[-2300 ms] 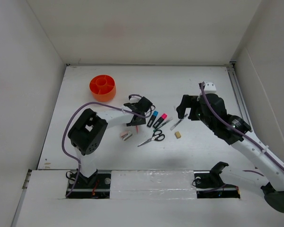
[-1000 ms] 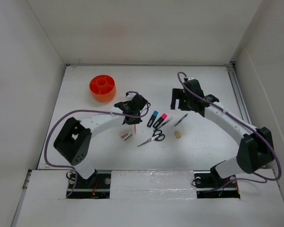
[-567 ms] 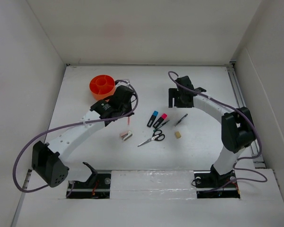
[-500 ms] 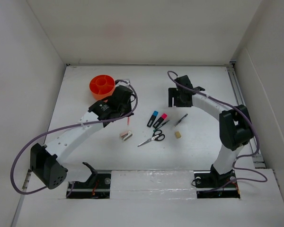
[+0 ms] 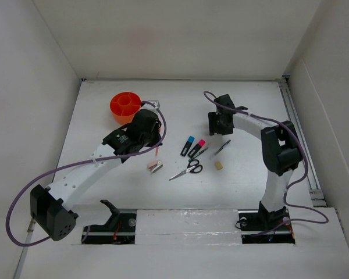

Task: Sort the stationery into containers
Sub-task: Close the pen cap on the pen.

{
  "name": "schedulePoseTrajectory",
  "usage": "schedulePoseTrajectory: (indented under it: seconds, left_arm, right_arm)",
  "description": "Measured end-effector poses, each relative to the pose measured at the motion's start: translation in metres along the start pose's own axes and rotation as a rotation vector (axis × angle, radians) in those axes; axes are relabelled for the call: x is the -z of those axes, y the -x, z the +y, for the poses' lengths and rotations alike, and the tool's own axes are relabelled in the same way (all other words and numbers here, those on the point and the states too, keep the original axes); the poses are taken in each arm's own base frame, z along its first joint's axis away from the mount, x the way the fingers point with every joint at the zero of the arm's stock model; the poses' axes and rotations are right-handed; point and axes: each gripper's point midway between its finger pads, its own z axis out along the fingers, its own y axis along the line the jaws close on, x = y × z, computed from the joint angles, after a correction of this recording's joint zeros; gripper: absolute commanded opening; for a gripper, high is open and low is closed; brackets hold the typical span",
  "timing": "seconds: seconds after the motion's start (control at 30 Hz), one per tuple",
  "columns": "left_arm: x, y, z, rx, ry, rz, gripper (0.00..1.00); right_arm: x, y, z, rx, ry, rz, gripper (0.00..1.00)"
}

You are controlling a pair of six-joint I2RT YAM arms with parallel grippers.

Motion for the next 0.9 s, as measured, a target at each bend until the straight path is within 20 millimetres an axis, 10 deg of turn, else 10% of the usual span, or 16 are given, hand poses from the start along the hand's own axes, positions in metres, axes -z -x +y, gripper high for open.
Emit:
schedulePoseTrajectory:
  seconds: [0.9]
  left_arm:
    - [0.000, 0.000, 0.002, -0.001, 0.008, -0.006, 0.00]
  right_arm:
    - [-0.014, 0.007, 0.007, 0.065, -0.051, 0.012, 0.35]
